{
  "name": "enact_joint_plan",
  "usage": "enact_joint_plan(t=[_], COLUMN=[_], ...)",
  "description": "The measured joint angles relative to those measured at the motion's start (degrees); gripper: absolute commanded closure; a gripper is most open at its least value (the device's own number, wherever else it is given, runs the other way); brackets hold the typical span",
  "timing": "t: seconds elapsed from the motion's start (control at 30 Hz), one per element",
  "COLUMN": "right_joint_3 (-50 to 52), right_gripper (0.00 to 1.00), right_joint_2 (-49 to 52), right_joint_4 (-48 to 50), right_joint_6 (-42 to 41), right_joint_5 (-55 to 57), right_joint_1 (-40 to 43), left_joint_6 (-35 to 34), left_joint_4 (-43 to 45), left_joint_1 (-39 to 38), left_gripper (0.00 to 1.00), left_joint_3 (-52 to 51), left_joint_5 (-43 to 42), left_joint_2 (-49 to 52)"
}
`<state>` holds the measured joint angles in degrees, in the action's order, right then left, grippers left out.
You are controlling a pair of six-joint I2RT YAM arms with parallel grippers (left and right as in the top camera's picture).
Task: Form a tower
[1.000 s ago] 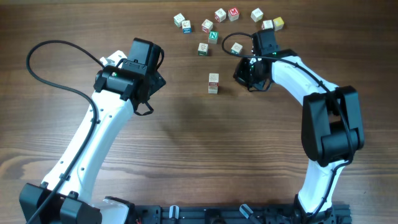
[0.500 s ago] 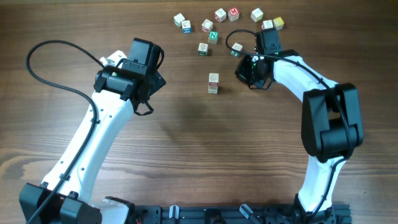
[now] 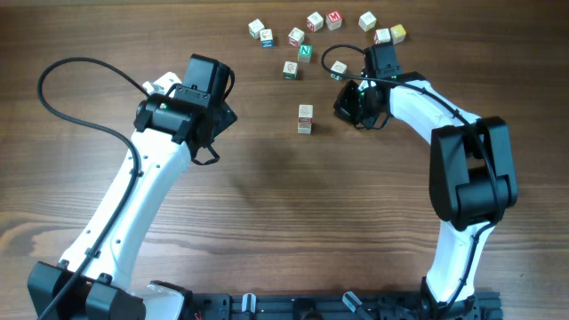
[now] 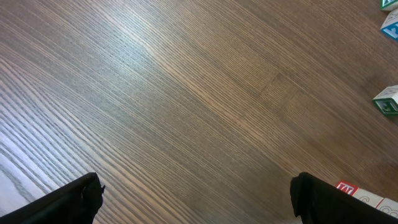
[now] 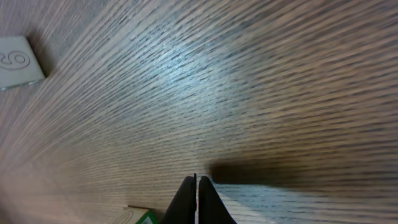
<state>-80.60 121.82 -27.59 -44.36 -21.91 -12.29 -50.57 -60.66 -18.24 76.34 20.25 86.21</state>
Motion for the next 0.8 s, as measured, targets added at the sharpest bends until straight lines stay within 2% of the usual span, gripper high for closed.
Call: enact_joint_plan(t=[0.5, 0.8], right_joint_3=[0.00, 0.00], right_gripper=[0.96, 0.96], right_joint_2=[0.11, 0.11], right_joint_4=[0.28, -0.48], right_joint_6=[2.60, 2.60], right_joint_5=[-11.43, -12.85], right_joint_1=[-0.22, -1.36], left_joint_6=[0.00, 0.02], left_joint_4=[0.00, 0.02], left_joint_1=[0.00, 0.00], left_gripper=[0.00, 0.00], left_joint_3=[0.00, 0.00], left_joint_5=[0.00, 0.00], left_joint_2=[0.00, 0.02])
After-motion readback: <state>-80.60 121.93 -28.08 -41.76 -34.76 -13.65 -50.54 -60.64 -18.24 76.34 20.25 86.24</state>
